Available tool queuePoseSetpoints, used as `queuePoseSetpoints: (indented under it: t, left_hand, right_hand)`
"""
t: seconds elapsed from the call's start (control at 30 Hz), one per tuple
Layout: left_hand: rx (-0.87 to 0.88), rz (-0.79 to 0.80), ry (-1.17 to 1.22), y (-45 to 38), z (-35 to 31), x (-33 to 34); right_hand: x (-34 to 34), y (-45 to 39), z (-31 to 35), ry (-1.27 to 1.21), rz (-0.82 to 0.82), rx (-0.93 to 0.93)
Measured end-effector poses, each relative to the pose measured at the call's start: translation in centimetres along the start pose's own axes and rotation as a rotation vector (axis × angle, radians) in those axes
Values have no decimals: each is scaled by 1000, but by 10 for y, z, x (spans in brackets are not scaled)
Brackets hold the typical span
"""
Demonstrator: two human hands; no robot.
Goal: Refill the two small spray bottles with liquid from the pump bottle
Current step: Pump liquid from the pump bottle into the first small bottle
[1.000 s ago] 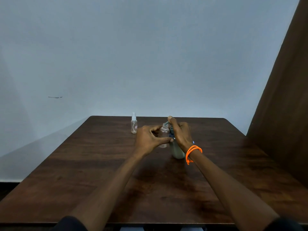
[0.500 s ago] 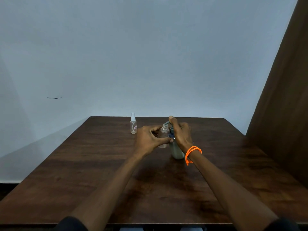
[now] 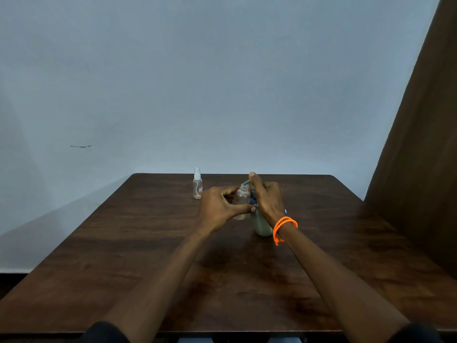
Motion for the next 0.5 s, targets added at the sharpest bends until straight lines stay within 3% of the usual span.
queuePoseSetpoints:
  t: [0.2,0.5]
  left_hand:
    - [21,-32,-74,1,1,-3]
    - [13,-44,-88,-1,6,-5]
  right_hand:
    - [3,-3,-3,-56,3,-10]
    - [1,0,3,70,1,-43]
Point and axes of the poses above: each hand's wrist, its own y-axis away from the middle knuckle, its own x-axis out of the palm, z = x × y, the point moved 6 cm from there along -y, towards the middle knuckle, and after that the axes turned 12 degrees about z, right-handed, at the moved point
